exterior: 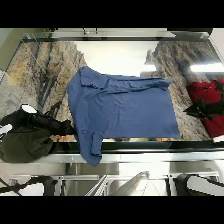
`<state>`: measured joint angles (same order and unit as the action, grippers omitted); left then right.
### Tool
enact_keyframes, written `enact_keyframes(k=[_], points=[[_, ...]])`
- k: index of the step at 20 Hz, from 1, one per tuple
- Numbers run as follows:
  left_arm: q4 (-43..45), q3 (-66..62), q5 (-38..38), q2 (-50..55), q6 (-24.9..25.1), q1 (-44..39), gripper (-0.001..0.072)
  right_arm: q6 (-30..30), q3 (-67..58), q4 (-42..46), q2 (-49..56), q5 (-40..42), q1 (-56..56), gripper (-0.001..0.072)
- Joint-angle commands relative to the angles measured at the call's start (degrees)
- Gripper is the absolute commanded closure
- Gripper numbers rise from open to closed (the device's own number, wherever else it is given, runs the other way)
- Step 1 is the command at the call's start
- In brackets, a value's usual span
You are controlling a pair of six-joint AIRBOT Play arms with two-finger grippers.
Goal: Fold the shirts.
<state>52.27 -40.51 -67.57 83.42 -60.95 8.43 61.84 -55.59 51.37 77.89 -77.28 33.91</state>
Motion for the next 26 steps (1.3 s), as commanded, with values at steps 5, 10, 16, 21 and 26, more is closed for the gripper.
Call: enact_keyframes(k=[5, 10, 16, 21, 26], points=[[0.09, -0.11, -2.62, -8.13, 0.09, 8.02, 0.0682, 2.47, 7.19, 7.15, 0.98, 0.20, 0.07, 0.0282], [0.11, -0.09, -3.04, -8.90, 0.09, 8.13, 0.0682, 0.13, 14.93, 7.21, 1.20, 4.96, 0.07, 0.0285], [0.13, -0.09, -2.95, -8.87, 0.48, 8.15, 0.0682, -0.48, 14.95, 7.26, 1.68, 4.81, 1.38, 0.0285], [0.09, -0.11, -2.95, -8.87, 0.46, 8.15, 0.0682, -6.67, 15.21, -3.63, 7.19, 1.81, 0.66, 0.0286], [0.13, -0.11, -2.93, -8.87, 0.50, 8.15, 0.0682, -7.45, 15.19, -3.06, 10.21, 0.22, 0.55, 0.0287]])
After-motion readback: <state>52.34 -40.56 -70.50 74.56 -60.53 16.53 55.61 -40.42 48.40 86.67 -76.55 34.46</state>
